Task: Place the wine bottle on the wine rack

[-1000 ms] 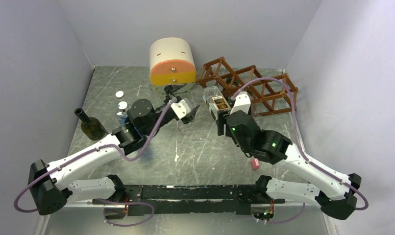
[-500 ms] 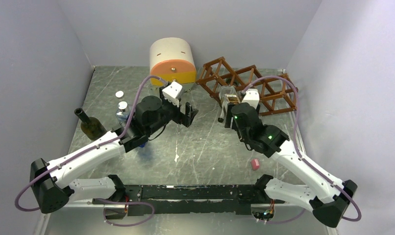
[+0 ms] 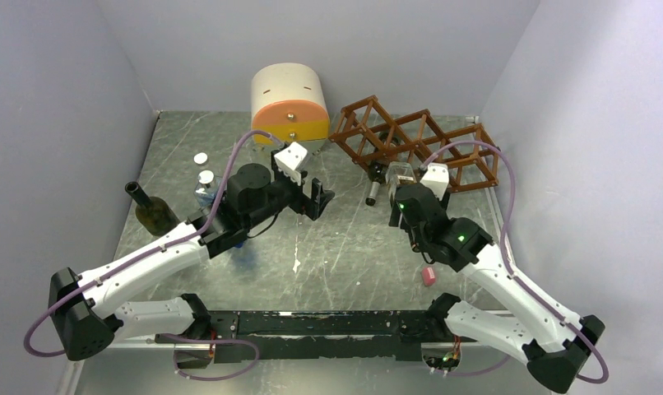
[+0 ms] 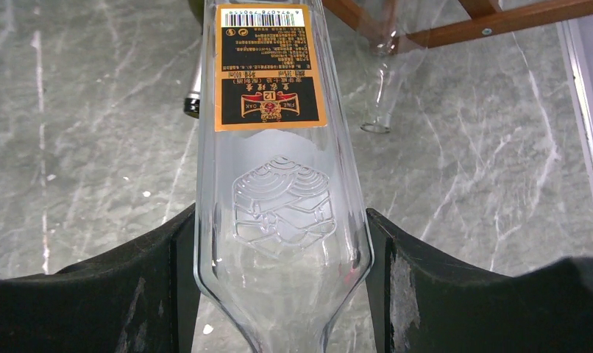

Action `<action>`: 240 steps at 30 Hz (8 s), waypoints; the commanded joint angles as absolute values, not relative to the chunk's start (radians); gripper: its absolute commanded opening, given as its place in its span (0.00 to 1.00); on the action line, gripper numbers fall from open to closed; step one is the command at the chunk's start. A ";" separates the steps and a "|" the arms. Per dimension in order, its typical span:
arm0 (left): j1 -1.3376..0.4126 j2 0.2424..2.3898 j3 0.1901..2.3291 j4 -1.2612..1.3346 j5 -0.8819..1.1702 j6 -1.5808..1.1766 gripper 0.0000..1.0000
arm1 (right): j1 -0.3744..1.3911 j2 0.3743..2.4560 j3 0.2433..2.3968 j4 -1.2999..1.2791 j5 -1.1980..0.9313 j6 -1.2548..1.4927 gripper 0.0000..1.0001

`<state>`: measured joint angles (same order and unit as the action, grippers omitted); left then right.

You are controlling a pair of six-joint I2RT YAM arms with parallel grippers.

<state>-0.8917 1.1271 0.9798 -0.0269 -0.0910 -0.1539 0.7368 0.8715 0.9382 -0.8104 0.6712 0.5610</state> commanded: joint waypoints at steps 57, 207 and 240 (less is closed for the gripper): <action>-0.887 1.061 1.005 -0.144 0.065 -0.190 0.88 | 0.358 1.042 0.627 0.253 0.663 0.495 0.00; -0.887 0.651 0.908 -0.052 -0.417 -0.119 0.98 | 1.098 1.288 0.861 0.686 0.457 -0.029 0.00; -0.885 1.135 0.607 0.536 0.034 -0.003 0.99 | 1.095 0.884 0.884 0.375 0.583 0.206 0.00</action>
